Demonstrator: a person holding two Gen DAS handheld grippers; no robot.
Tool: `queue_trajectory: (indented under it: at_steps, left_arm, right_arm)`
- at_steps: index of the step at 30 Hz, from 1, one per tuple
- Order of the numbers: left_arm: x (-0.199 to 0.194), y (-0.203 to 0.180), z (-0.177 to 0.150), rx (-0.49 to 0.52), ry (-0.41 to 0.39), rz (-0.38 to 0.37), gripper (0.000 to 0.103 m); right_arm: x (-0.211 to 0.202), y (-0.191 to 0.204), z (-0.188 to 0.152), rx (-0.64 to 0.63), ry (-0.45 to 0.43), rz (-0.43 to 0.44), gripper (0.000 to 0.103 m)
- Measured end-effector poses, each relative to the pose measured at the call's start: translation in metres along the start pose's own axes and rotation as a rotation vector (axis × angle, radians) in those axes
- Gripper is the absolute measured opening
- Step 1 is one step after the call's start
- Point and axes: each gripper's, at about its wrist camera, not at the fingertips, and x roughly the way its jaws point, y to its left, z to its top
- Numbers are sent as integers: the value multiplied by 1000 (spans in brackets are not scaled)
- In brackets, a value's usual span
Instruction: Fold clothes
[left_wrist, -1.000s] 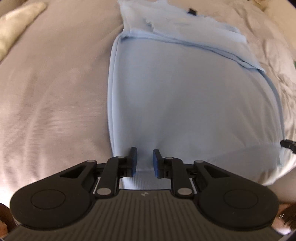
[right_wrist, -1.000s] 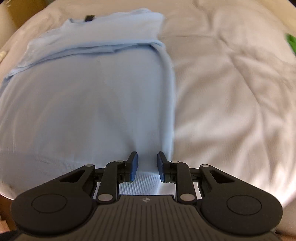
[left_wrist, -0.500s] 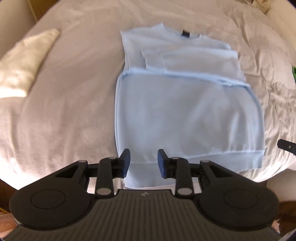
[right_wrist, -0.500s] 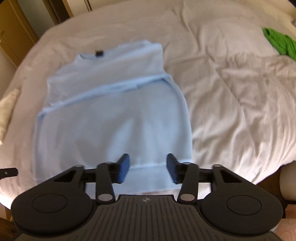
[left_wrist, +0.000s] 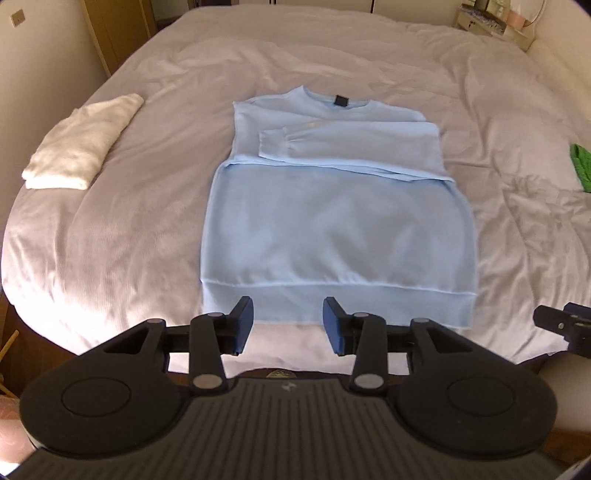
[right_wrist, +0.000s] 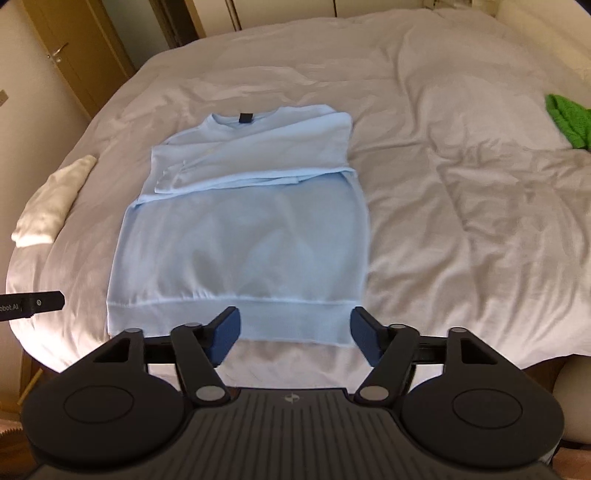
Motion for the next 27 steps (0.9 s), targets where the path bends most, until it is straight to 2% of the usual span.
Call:
queue_trajectory:
  at_steps: [6, 12, 17, 27]
  left_arm:
    - [-36, -28, -28, 4, -52, 0, 42]
    - [-57, -37, -47, -8, -86, 15, 43]
    - [-64, -41, -58, -13, -97, 24, 45]
    - [-70, -49, -73, -16, -100, 34, 45]
  right_arm:
    - [-31, -16, -24, -36, -25, 18, 71]
    - [-49, -16, -35, -89, -62, 60, 72]
    - [-59, -14, -42, -122, -82, 87, 72]
    - [-62, -17, -55, -136, -65, 80, 76]
